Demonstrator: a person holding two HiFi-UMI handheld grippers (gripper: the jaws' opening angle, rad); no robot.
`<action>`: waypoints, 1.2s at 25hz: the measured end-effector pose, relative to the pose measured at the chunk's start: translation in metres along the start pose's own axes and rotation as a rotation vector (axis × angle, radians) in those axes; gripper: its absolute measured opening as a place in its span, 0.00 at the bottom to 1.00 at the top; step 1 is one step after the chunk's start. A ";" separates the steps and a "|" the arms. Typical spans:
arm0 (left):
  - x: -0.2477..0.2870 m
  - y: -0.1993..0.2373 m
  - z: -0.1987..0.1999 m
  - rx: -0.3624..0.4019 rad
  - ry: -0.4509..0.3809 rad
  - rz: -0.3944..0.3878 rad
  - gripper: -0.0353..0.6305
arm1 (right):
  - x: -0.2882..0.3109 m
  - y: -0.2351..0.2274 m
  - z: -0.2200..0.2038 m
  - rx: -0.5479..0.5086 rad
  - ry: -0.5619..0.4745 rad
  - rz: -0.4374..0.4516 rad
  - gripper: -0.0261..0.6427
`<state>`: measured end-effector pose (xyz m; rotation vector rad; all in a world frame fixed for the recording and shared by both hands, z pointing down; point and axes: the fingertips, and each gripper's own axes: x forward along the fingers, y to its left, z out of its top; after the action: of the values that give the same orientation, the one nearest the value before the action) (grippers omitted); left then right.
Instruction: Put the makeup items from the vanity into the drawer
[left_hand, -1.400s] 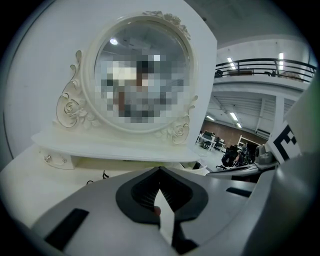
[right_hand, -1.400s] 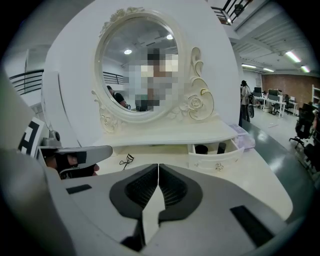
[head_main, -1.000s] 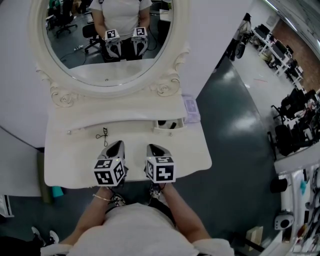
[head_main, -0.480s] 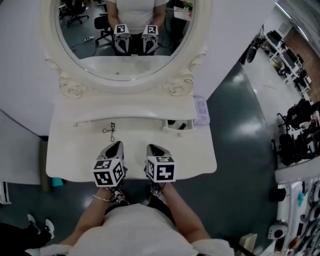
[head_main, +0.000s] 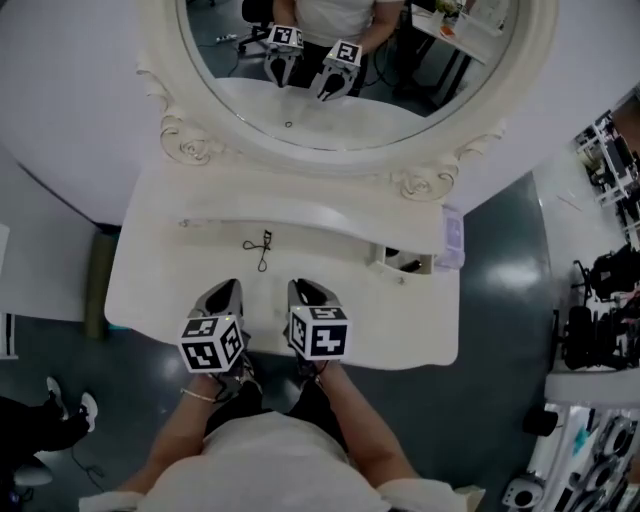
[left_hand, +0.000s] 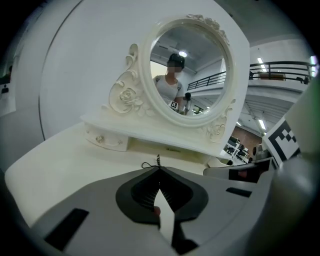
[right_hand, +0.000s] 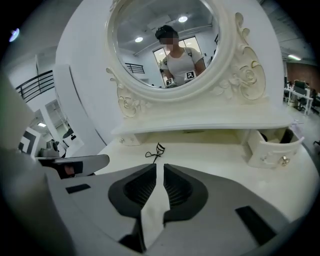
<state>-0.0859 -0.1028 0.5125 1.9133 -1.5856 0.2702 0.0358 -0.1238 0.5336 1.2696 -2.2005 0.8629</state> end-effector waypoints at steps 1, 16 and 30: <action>-0.001 0.010 0.000 -0.008 0.002 0.013 0.06 | 0.010 0.006 0.001 -0.004 0.007 0.009 0.09; -0.002 0.124 -0.017 -0.111 0.050 0.116 0.06 | 0.103 0.029 -0.012 0.000 0.117 -0.022 0.18; 0.013 0.136 -0.033 -0.163 0.084 0.085 0.06 | 0.127 0.024 -0.022 -0.054 0.194 -0.098 0.20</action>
<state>-0.2025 -0.1052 0.5905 1.6929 -1.5848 0.2459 -0.0438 -0.1748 0.6247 1.2045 -1.9801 0.8453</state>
